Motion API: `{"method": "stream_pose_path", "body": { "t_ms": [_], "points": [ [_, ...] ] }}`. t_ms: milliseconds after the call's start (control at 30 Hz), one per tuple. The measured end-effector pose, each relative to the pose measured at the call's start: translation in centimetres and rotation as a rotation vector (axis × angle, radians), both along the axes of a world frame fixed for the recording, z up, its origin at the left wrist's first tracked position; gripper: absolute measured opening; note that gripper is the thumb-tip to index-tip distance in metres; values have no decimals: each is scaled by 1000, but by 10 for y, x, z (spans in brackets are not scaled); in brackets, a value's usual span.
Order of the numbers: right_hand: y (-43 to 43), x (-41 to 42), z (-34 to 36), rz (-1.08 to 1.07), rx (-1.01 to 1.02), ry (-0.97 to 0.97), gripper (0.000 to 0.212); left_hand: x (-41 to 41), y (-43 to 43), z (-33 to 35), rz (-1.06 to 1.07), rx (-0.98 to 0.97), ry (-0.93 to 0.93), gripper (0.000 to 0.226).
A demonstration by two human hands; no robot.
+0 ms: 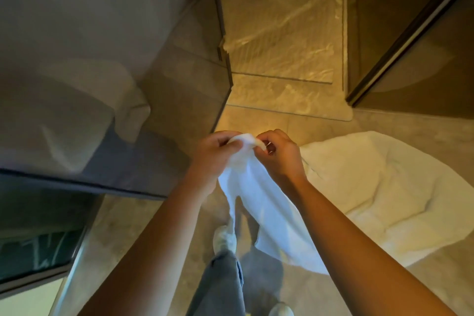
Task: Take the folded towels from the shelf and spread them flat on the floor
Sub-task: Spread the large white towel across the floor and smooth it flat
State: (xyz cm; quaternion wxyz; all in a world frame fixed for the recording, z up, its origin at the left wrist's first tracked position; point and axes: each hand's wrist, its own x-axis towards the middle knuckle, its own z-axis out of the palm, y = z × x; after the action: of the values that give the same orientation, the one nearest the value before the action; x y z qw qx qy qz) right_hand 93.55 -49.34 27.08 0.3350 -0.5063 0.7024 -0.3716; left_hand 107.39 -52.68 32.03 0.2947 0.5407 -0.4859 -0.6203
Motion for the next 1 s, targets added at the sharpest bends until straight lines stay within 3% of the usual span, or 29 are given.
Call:
{"method": "stream_pose_path", "body": {
  "t_ms": [267, 433, 633, 1000],
  "points": [
    [-142, 26, 30, -40, -236, 12, 13, 16, -126, 22, 155, -145, 8, 19],
    [-167, 4, 5, -7, -57, 4, 27, 9, -164, -23, 234, -300, -397, 17],
    [-92, -57, -64, -51, 207, 69, 34, 15, -147, -112, 110, -61, -758, 40],
    [139, -213, -153, -99, 483, 104, 29, -110, 67, -205, -104, -18, -830, 28]
  ]
}}
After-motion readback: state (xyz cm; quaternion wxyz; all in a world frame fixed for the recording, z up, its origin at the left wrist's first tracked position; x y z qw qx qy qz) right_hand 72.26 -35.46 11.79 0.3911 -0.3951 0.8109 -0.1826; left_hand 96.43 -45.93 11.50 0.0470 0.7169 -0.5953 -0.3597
